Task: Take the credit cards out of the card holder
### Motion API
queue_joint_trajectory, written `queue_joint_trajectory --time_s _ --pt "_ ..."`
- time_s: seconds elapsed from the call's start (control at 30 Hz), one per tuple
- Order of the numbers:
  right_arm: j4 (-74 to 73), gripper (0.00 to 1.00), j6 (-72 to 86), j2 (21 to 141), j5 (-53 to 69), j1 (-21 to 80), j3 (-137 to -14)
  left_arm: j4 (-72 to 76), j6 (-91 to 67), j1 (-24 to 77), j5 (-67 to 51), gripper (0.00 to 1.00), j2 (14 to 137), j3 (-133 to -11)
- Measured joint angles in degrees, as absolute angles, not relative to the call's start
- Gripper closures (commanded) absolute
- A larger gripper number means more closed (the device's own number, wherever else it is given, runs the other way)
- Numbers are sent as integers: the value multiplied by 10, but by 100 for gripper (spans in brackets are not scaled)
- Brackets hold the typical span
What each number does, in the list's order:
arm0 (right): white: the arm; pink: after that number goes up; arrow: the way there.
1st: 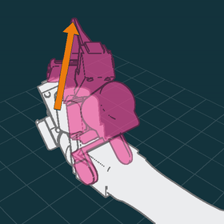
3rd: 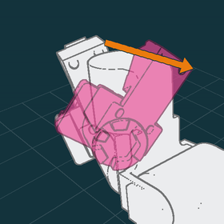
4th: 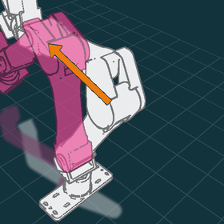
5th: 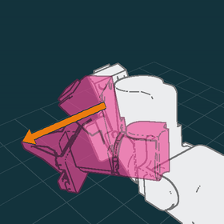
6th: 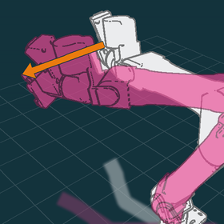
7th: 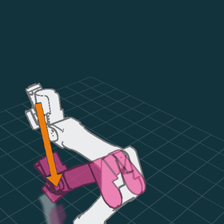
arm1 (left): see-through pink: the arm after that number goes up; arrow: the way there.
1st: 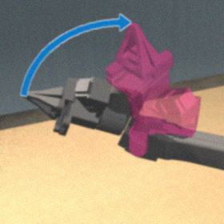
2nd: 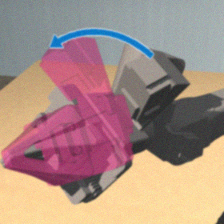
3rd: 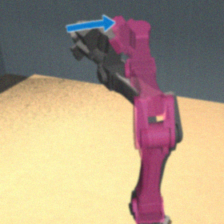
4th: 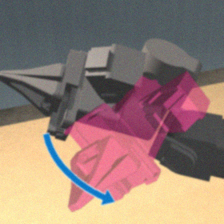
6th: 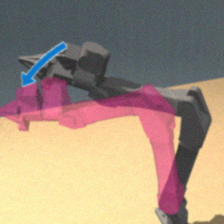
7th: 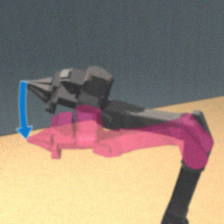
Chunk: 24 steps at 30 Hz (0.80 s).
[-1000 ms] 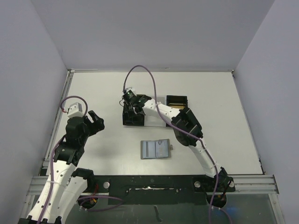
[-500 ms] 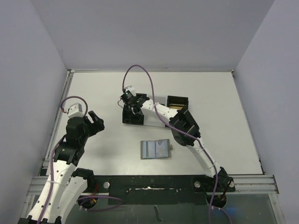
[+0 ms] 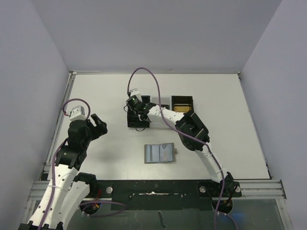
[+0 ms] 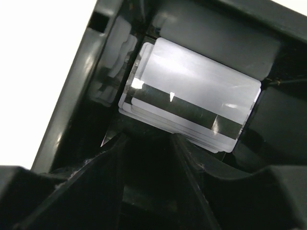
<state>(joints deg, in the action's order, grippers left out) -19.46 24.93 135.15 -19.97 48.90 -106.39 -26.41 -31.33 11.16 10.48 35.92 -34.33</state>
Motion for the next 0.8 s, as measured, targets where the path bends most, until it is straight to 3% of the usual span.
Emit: queue_joint_trajectory --time_s 0.43,0.8 --pt "-257 50 204 1305 -90 487 -1039 -264 -312 112 94 26 365 -343" --pt "-295 55 232 1293 -62 473 -1048 -264 -308 112 56 26 401 -343"
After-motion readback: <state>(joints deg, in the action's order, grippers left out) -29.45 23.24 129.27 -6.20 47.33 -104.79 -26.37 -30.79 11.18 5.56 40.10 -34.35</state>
